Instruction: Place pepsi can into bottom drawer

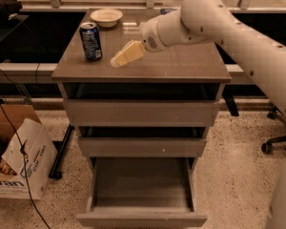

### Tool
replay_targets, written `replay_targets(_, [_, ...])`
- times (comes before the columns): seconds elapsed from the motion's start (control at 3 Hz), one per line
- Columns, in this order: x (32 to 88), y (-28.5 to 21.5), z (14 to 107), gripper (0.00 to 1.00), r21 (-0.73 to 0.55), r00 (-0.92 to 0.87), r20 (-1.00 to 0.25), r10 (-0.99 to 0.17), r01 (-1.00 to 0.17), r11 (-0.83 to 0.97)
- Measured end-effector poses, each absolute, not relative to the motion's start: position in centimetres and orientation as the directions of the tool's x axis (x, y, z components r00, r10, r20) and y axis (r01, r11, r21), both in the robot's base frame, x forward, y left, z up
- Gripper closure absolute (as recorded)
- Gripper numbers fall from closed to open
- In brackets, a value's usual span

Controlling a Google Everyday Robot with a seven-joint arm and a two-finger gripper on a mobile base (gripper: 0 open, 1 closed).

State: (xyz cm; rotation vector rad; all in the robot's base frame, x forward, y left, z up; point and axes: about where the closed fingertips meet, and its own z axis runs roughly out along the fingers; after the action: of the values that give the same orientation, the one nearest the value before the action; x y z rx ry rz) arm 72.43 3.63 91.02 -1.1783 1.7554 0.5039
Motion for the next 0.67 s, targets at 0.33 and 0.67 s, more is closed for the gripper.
replay_targets(0.33, [74.5, 6.3, 90.6, 0.00, -0.145, -0.081, -0.882, -0.464, -0.890, 0.431])
replay_targets(0.67, [76.6, 9.4, 90.4, 0.00, -0.136, -0.049, -0.905, -0.423, -0.908, 0.396])
